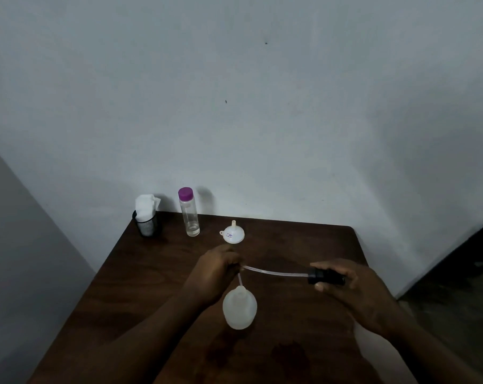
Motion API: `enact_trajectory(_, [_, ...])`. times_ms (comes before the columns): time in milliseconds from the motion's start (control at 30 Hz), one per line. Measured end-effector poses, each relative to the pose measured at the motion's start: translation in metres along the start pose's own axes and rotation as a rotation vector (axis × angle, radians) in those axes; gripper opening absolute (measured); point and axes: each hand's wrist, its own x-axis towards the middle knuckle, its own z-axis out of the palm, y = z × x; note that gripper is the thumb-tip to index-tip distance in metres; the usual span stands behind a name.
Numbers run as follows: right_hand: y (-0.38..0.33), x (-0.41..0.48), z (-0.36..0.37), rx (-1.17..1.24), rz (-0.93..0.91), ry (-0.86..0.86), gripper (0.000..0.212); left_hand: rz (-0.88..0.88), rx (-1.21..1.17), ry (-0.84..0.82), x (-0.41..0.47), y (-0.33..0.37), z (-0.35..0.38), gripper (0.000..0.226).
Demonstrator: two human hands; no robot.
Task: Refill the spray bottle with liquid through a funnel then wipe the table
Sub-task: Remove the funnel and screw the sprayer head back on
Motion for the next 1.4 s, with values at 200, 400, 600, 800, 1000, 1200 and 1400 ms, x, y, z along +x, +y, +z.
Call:
enact_trajectory(200, [0.000,-0.004,-0.001,-0.016,0.033,-0.042,0.033,-0.049,-0.043,-0.034,-0.009,0.002,0.014,0.013])
enact_trajectory(400, [-0.009,0.000,-0.004,-0.009,0.034,-0.074,0.025,-0.091,-0.048,-0.077,-0.019,0.005,0.027,0.009])
enact_trajectory(600, [-0.022,0.016,0.007,-0.104,-0.027,-0.176,0.018,-0.193,-0.104,-0.103,-0.026,0.007,0.043,0.013])
enact_trajectory(800, [-0.044,0.047,0.032,-0.312,-0.085,-0.275,0.020,-0.362,-0.166,-0.060,-0.032,0.001,0.054,0.018])
enact_trajectory(1000, [-0.060,0.077,0.074,-0.467,-0.090,-0.402,0.022,-0.462,-0.259,0.012,-0.039,-0.003,0.066,0.018])
enact_trajectory(1200, [-0.063,0.092,0.112,-0.541,-0.095,-0.461,0.025,-0.557,-0.375,0.035,-0.057,0.012,0.059,0.030])
enact_trajectory(1400, [-0.057,0.101,0.139,-0.691,-0.133,-0.538,0.024,-0.621,-0.491,0.128,-0.059,0.024,0.053,0.025])
